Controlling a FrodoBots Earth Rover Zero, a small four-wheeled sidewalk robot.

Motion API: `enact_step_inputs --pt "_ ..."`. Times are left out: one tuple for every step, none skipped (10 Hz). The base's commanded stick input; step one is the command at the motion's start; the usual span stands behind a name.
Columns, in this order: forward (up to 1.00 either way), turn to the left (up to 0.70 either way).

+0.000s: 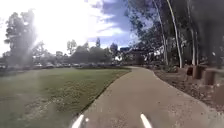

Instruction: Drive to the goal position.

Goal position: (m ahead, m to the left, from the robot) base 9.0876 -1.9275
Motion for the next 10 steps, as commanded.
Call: enact_step_inputs --pt "1.00 -0.40" --pt "1.00 -0.40" --pt "1.00 -0.37" --pt "1.00 -0.20" --pt "1.00 -0.02" --pt "1.00 0.00" --pt "1.00 0.00" --pt "1.00 0.00" --pt "1.00 0.00" --pt "1.00 0.00"
